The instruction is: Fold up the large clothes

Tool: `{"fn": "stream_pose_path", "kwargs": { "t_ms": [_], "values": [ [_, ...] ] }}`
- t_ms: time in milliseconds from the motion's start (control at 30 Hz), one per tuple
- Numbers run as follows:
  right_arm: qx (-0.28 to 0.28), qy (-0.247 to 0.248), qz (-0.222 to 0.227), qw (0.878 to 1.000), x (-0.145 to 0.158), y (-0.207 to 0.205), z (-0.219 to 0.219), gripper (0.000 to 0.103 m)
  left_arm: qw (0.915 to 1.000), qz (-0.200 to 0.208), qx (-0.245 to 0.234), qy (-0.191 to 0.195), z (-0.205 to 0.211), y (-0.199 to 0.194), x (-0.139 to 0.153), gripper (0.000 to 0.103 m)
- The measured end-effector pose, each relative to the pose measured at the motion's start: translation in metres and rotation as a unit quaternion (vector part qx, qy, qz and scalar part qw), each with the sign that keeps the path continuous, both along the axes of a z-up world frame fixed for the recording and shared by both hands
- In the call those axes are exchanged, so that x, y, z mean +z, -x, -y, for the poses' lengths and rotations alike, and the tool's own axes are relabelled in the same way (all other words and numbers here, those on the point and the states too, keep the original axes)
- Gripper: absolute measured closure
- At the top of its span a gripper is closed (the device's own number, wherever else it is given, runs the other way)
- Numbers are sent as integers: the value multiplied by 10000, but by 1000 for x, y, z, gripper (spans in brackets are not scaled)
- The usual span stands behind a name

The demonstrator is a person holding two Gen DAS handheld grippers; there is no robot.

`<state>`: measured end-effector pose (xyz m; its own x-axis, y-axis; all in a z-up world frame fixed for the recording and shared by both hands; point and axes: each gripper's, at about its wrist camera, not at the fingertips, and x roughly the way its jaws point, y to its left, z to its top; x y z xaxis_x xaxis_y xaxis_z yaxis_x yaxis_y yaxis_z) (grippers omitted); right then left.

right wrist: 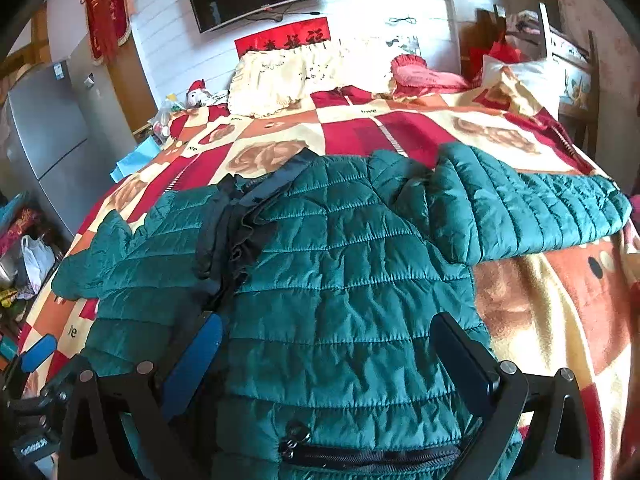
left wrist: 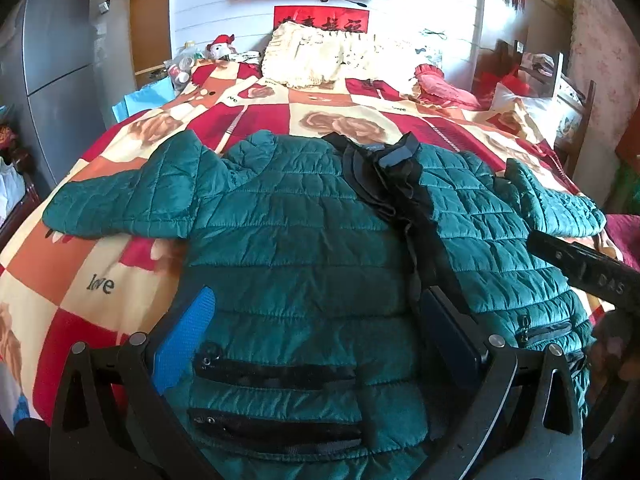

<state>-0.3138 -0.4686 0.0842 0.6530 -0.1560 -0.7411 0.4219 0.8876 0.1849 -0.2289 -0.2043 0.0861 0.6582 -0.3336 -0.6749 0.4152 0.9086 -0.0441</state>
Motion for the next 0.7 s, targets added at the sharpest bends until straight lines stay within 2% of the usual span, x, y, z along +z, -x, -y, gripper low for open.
{"fn": "stream_pose_path", "kwargs": {
  "t_ms": [367,700],
  "values": [
    [173,262,-17,9995,8,2,-24,0,9999,-66,125,-50,-4,-13,-3,1],
    [148,268,-113,9995,4,-4,-27,0,9996,-64,245,-84,-12,-23,-4,1]
  ]
}}
